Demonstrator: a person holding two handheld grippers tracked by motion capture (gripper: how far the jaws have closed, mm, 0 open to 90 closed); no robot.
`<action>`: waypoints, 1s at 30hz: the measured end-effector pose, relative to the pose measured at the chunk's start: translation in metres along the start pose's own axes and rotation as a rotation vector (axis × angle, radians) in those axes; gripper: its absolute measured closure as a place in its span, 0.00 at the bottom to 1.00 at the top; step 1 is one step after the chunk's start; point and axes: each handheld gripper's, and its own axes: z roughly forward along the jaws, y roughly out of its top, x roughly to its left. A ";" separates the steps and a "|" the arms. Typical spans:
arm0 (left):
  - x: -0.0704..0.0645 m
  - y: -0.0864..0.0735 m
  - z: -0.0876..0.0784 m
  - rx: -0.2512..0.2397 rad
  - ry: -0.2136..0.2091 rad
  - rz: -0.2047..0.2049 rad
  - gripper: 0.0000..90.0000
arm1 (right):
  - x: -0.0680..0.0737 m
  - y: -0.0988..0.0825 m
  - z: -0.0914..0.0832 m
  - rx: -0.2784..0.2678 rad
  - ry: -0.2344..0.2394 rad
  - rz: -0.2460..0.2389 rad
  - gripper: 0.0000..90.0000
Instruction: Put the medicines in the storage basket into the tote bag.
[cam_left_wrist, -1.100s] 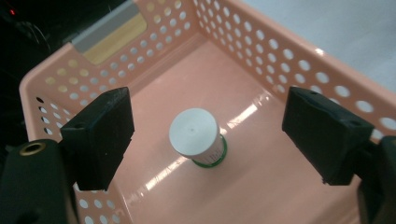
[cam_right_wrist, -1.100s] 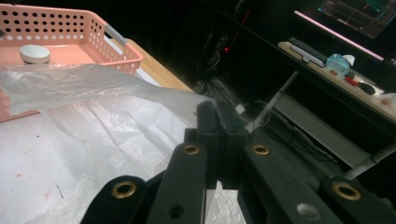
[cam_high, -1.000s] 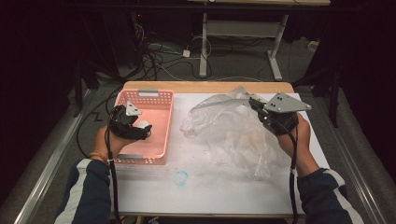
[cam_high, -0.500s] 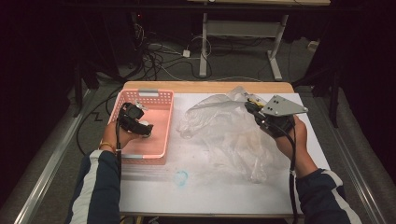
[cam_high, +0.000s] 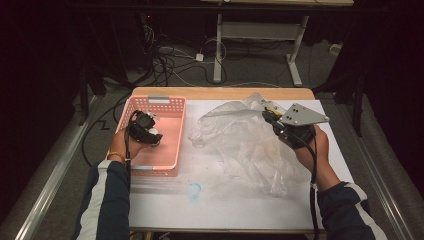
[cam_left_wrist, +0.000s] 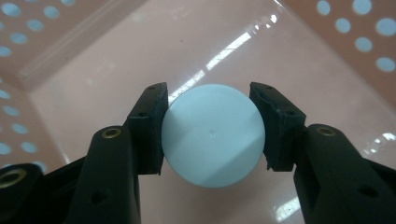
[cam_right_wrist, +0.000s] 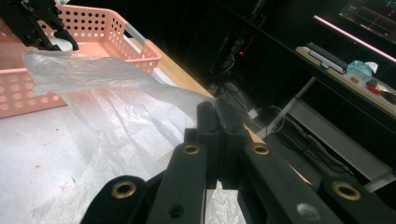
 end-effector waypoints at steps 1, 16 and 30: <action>0.000 0.000 -0.003 -0.022 -0.001 -0.003 0.53 | 0.000 0.000 0.000 -0.001 0.000 0.001 1.00; -0.042 -0.001 -0.067 -0.361 0.039 0.084 0.53 | 0.001 0.005 0.004 0.019 -0.017 -0.006 1.00; -0.103 0.007 -0.110 -0.542 -0.007 0.235 0.53 | 0.002 0.006 0.004 0.014 -0.023 0.009 1.00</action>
